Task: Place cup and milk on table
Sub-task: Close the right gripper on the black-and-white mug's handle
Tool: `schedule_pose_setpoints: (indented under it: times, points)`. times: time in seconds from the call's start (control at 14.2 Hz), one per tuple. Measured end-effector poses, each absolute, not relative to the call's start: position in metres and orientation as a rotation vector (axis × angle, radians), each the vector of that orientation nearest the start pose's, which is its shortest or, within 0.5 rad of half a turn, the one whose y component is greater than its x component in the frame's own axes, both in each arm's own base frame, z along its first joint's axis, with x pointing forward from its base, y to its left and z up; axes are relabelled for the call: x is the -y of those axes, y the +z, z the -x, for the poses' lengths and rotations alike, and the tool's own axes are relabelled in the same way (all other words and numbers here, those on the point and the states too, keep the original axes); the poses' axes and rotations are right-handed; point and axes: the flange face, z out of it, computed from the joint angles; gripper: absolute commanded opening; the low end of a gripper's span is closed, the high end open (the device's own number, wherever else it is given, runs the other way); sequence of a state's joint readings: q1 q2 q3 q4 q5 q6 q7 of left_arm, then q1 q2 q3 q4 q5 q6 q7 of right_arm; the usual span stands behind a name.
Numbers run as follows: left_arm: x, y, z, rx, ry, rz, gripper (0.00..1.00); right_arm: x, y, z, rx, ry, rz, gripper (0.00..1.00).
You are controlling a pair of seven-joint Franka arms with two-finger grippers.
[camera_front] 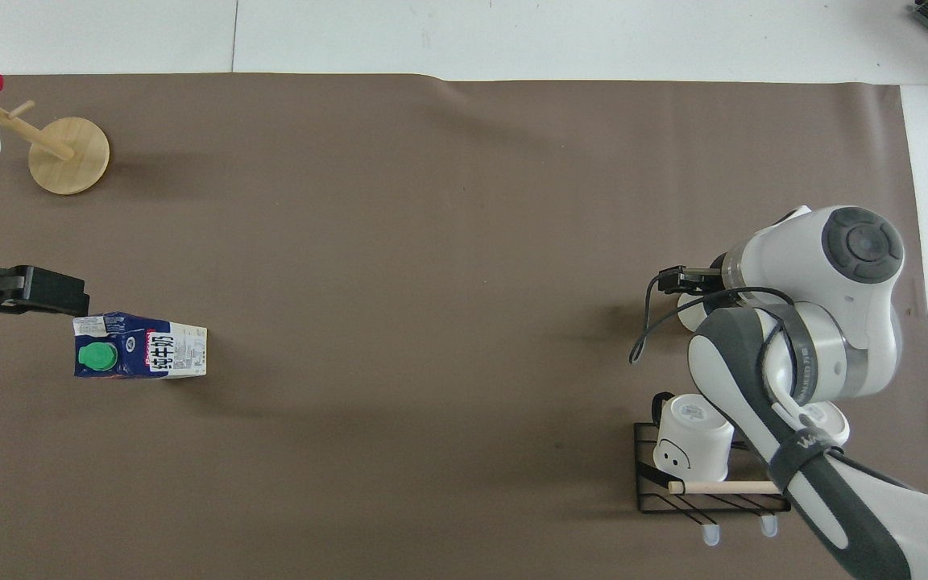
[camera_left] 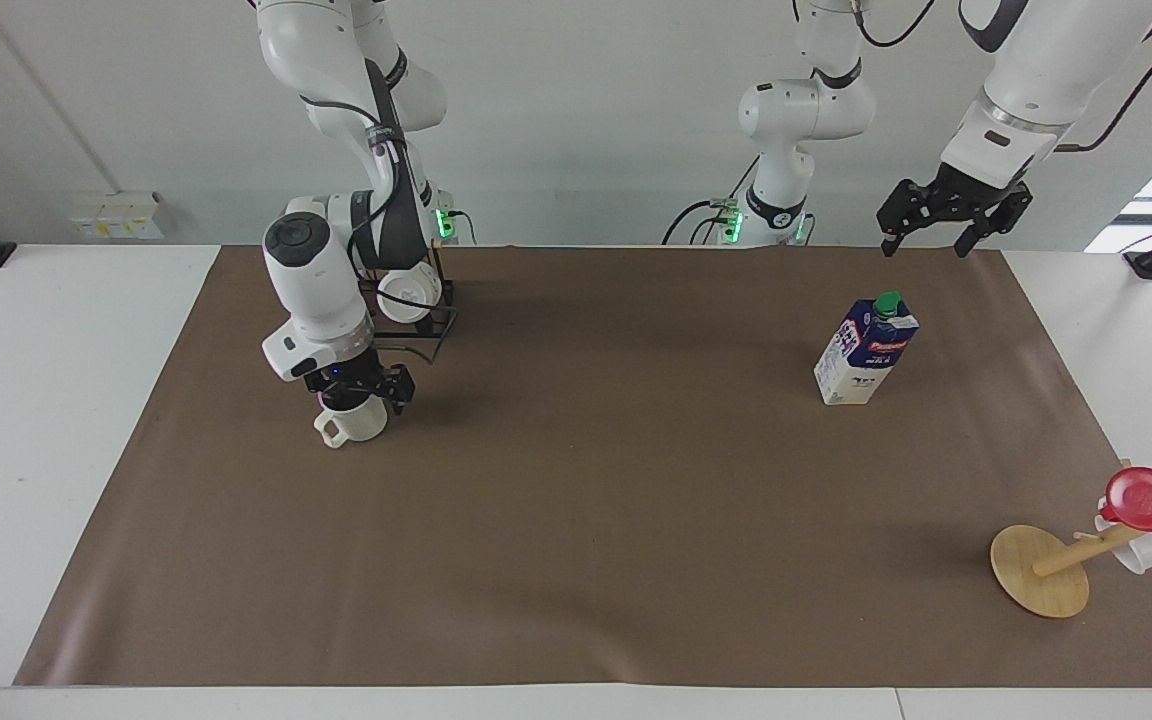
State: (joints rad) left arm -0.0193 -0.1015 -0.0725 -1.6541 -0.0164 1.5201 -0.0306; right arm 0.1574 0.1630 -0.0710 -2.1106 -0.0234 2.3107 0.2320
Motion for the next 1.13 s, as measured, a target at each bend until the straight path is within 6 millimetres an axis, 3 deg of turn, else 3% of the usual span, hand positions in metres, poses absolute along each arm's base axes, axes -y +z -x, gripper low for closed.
schedule_pose_setpoints:
  times: [0.07,0.28,0.85,0.92,1.13]
  points:
    - [0.0512,0.6353,-0.5145,-0.096,0.052,3.147,1.0,-0.049,0.3376,-0.5694,-0.208,-0.07,3.157,1.0]
    - [0.0512,0.6353,-0.5145,-0.096,0.052,3.147,1.0,-0.049,0.3324,-0.5701,-0.221,-0.07,3.156,0.7]
    - [0.0512,0.6353,-0.5145,-0.096,0.052,3.147,1.0,-0.049,0.3324,-0.5701,-0.226,-0.07,3.155,0.05]
    - [0.0512,0.6353,-0.5145,-0.096,0.052,3.147,1.0,-0.0491,0.3324,-0.5701,-0.225,-0.07,3.155,0.0]
    - [0.0512,0.6353,-0.5145,-0.096,0.052,3.147,1.0,-0.0492,0.3328,-0.5702,-0.226,-0.072,3.155,0.0]
